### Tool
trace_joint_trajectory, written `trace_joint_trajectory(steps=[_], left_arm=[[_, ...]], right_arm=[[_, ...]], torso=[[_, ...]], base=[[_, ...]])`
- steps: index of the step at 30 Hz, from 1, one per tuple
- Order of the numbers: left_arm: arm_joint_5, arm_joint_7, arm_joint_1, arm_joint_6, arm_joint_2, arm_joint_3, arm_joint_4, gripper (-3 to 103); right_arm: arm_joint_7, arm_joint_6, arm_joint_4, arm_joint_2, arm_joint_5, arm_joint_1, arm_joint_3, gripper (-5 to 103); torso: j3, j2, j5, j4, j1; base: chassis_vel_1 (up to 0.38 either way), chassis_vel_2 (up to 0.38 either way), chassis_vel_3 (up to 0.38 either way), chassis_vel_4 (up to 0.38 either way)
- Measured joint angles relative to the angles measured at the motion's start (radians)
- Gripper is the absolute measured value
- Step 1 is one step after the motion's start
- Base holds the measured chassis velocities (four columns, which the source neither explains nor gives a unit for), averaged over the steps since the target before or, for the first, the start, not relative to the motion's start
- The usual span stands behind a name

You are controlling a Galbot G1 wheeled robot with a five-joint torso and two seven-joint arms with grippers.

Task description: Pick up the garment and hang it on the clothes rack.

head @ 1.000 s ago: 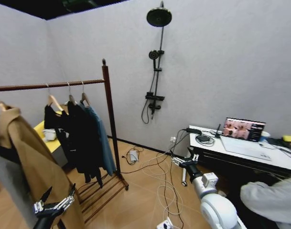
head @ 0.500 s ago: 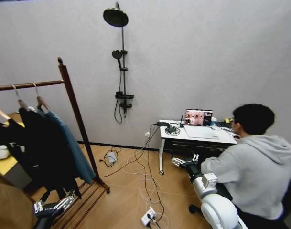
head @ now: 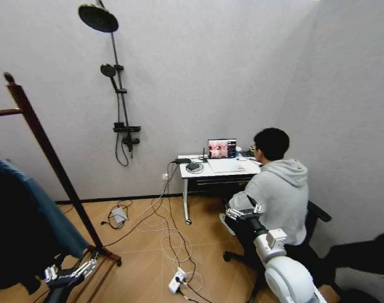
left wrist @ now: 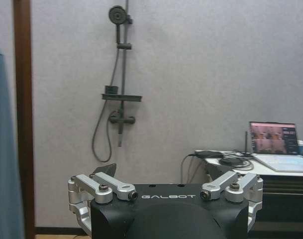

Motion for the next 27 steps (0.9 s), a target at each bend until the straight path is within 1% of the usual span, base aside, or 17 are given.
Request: trace_joint_trajectory(steps=[1, 7, 9, 18, 27], left_arm=[[0.0, 0.0, 0.0, 0.0, 0.0, 0.0, 0.0, 100], [0.0, 0.0, 0.0, 0.0, 0.0, 0.0, 0.0, 100], [0.0, 0.0, 0.0, 0.0, 0.0, 0.0, 0.0, 100], [0.0, 0.0, 0.0, 0.0, 0.0, 0.0, 0.0, 100], [0.0, 0.0, 0.0, 0.0, 0.0, 0.0, 0.0, 100]], right_arm=[[0.0, 0.0, 0.0, 0.002, -0.003, -0.002, 0.0, 100], [0.001, 0.001, 0.0, 0.017, -0.018, -0.002, -0.009, 100], [0.002, 0.002, -0.002, 0.032, -0.033, 0.0, -0.022, 100], [0.008, 0.004, -0.019, 0.049, -0.058, 0.013, -0.048, 100], [0.018, 0.001, -0.04, 0.058, -0.072, 0.036, -0.078, 100]], torso=[[0.0, 0.0, -0.0001, -0.0003, 0.0], [0.0, 0.0, -0.0001, 0.0, 0.0], [0.0, 0.0, -0.0003, 0.0009, 0.0], [0.0, 0.0, -0.0002, 0.0001, 0.0], [0.0, 0.0, -0.0003, 0.0003, 0.0]], base=[[-0.067, -0.199, -0.169, -0.042], [0.011, -0.143, -0.13, -0.003], [0.09, -0.077, -0.099, 0.082], [0.104, -0.105, -0.108, 0.099], [0.12, -0.119, -0.117, 0.111]])
